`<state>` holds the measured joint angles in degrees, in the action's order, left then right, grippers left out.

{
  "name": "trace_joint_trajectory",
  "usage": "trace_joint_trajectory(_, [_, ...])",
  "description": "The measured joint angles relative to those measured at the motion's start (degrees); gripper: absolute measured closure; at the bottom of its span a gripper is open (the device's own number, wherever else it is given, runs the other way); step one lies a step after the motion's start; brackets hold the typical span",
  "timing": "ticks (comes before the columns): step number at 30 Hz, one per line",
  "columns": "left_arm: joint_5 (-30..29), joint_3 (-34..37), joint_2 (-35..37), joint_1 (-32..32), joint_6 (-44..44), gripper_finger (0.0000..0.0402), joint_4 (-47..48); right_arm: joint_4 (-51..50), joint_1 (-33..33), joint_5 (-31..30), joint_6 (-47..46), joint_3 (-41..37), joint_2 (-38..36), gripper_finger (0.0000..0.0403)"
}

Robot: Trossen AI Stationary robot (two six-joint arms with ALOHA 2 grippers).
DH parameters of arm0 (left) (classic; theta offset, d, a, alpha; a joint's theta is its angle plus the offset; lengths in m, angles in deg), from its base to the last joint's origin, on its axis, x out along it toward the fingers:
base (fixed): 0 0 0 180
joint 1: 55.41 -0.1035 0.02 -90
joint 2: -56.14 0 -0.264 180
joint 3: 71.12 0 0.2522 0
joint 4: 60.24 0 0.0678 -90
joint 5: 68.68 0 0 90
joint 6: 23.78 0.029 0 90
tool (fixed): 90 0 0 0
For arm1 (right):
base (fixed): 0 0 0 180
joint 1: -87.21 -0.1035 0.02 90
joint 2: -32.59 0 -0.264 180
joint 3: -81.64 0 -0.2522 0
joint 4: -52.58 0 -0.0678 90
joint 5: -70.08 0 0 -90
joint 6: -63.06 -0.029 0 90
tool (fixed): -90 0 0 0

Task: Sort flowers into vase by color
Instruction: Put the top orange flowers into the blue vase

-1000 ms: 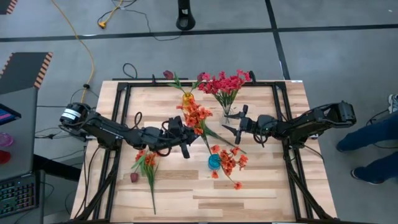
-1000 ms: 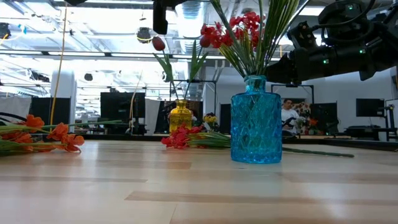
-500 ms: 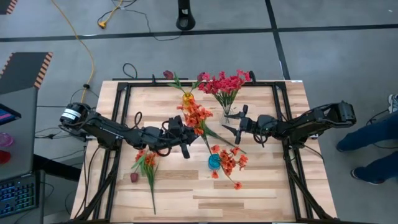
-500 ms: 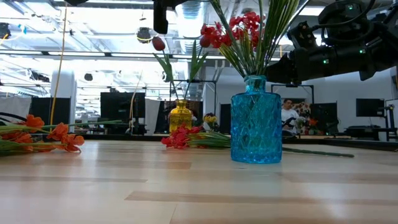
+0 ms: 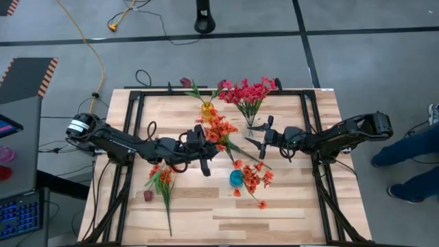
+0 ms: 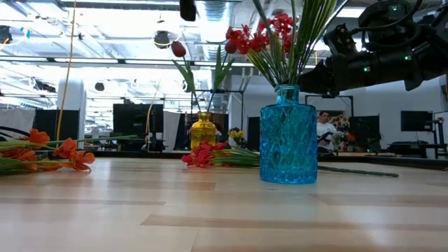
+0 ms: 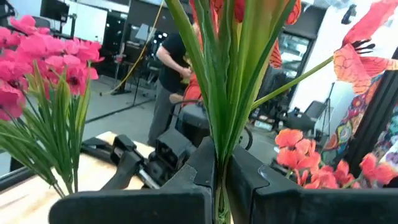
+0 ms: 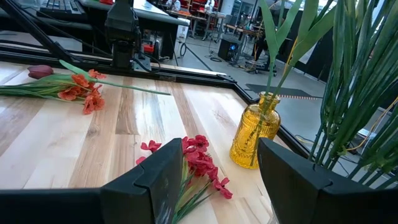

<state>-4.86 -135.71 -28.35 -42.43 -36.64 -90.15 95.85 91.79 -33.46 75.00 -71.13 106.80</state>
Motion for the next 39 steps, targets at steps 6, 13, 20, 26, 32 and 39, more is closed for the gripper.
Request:
trace_joint_trajectory(6, [0.0, -0.4, 0.0, 0.0, -0.2, 0.04, 2.9, 0.0, 0.0, 0.0, 0.0, 0.0, 0.0, 0.0168])
trace_joint_trajectory(13, [0.1, -0.4, 0.0, 0.9, -0.3, 0.0401, 4.1, 0.0, 0.0, 0.0, 0.0, 0.0, 0.0, 0.0168])
trace_joint_trajectory(20, [0.4, -0.5, -6.8, 1.4, 0.4, 0.0401, -2.6, 0.0, 0.0, 0.0, 0.0, 0.0, 0.0, 0.0168])
trace_joint_trajectory(26, [-0.1, -0.5, -8.4, 1.4, 0.2, 0.0401, -3.6, 0.0, 0.0, 0.0, 0.0, 0.0, 0.0, 0.0168])
trace_joint_trajectory(32, [1.2, -0.5, -8.4, 1.6, 2.0, 0.0401, -0.9, -0.1, 0.0, 0.0, 0.0, 0.0, 0.0, 0.0168])
trace_joint_trajectory(39, [3.1, -0.5, -8.4, 1.6, 2.1, 0.0378, 5.3, 0.0, 0.0, 0.0, 0.0, 0.0, 0.0, 0.0168])
